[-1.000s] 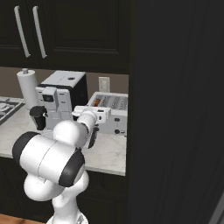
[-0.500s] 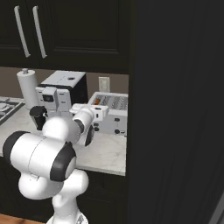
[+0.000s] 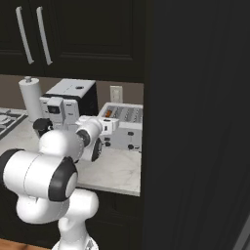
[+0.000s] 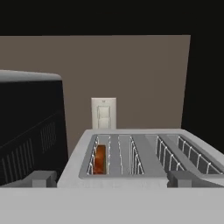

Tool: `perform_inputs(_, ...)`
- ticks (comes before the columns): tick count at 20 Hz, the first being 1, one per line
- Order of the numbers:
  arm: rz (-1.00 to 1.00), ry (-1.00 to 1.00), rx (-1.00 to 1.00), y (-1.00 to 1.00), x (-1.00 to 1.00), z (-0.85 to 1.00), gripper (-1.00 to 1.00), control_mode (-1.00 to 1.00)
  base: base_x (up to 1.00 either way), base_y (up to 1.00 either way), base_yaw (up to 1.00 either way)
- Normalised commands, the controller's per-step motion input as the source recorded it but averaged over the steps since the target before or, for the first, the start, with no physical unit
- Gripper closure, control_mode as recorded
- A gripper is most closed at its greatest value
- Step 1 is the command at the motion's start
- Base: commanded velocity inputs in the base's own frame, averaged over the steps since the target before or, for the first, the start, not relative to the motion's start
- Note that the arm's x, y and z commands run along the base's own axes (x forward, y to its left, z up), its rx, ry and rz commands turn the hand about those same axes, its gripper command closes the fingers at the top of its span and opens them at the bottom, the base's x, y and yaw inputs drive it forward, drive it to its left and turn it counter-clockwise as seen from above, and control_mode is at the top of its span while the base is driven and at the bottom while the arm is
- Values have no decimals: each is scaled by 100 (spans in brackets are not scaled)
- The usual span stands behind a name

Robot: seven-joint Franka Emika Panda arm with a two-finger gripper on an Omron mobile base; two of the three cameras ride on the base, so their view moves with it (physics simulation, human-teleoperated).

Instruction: Start the toaster. Once the lever pops up, take the bread to the plate on the dining counter.

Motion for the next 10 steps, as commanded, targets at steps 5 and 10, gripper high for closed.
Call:
perform_inputs(5, 0, 11, 0, 0, 0, 7, -100, -100, 0, 0, 0)
perform_inputs(10, 0, 9, 0, 0, 3, 11, -100, -100, 0, 0, 0)
